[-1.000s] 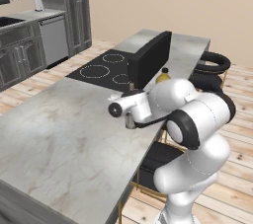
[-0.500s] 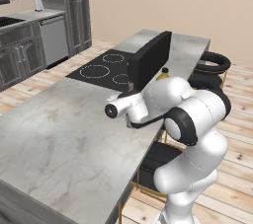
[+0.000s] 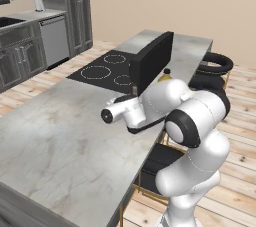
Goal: There is a wine glass and glass cup on the dining counter. Place the wine bottle next to the wine glass and the juice bottle next to the glass cup.
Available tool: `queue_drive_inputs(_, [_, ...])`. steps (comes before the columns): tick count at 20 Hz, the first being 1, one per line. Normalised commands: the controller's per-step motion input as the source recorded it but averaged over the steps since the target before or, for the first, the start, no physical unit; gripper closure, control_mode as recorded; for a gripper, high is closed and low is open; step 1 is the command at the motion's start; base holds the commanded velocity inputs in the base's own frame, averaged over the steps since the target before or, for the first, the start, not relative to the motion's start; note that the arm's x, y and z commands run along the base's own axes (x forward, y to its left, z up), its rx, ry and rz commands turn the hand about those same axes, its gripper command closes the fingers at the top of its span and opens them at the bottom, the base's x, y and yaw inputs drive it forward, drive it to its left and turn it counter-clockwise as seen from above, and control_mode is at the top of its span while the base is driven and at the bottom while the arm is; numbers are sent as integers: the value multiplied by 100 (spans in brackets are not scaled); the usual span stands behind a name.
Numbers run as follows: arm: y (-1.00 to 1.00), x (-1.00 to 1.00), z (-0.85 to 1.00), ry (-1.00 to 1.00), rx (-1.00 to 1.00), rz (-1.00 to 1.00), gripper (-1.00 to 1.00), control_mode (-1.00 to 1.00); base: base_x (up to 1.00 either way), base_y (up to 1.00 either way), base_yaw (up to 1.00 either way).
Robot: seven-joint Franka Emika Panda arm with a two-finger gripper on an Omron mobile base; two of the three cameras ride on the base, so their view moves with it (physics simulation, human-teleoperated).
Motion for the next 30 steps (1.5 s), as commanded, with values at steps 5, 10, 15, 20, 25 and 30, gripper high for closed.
queue_drive_inputs(5, [-2,-28,-48,-14,12,-12,-100,-100,0,0,0])
queue_drive_inputs(10, [5,-21,-33,-11,15,-12,-100,-100,0,0,0])
queue_drive_inputs(15, [15,-14,-34,-12,14,-10,-100,-100,0,0,0])
queue_drive_inputs(20, [11,-2,-34,-10,15,-9,-100,-100,0,0,0])
queue_drive_inputs(25, [13,-5,-35,-10,15,-8,-100,-100,0,0,0])
queue_drive_inputs(30, [13,-18,-39,-13,12,-7,-100,-100,0,0,0])
